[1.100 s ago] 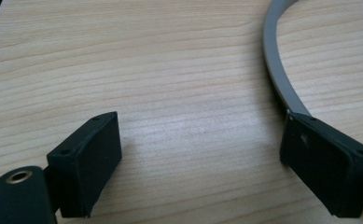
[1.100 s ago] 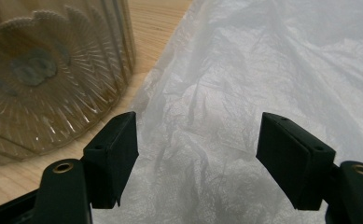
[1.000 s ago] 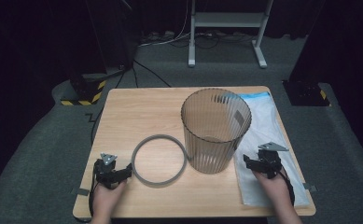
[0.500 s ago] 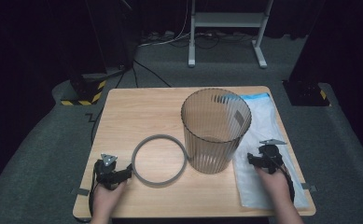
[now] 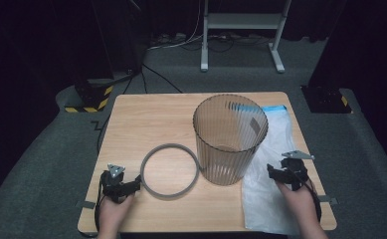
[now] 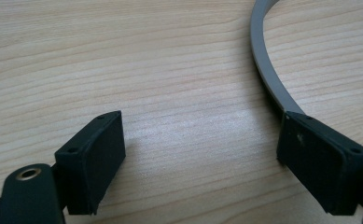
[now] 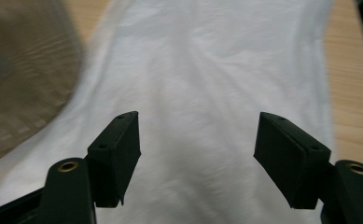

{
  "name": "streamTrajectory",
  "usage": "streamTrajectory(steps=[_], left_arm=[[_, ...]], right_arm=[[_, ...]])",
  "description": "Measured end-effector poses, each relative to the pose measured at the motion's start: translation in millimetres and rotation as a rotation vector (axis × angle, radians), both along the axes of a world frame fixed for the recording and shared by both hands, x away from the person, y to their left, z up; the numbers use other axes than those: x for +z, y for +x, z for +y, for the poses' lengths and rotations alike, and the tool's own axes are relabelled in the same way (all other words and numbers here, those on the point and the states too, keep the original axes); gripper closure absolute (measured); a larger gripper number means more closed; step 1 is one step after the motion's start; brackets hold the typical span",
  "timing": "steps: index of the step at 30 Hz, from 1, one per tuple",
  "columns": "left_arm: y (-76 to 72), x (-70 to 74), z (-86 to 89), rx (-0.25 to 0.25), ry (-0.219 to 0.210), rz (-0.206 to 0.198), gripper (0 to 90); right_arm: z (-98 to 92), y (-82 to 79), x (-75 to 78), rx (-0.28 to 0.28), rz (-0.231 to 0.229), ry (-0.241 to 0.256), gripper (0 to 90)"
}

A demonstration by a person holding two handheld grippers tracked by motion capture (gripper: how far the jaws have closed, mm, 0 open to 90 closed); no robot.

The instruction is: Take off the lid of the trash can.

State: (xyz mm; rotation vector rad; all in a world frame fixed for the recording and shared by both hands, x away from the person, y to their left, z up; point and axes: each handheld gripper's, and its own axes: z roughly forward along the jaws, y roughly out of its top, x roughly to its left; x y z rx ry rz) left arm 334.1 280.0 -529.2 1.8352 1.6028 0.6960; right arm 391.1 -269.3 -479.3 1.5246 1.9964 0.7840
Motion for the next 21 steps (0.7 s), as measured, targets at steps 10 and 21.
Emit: streamTrajectory(steps=[10,21], left_arm=[[-0.9,-0.1,0.1,-0.003,-0.002,0.000,15.1],[-1.3,-0.1,0.5,-0.009,-0.004,0.000,14.8]], right_arm=[[-32.9,42.8,-27.1,-0.138,0.037,0.002,24.3],[-23.9,45.9,-30.1,-0.064,0.068,0.018,57.7]])
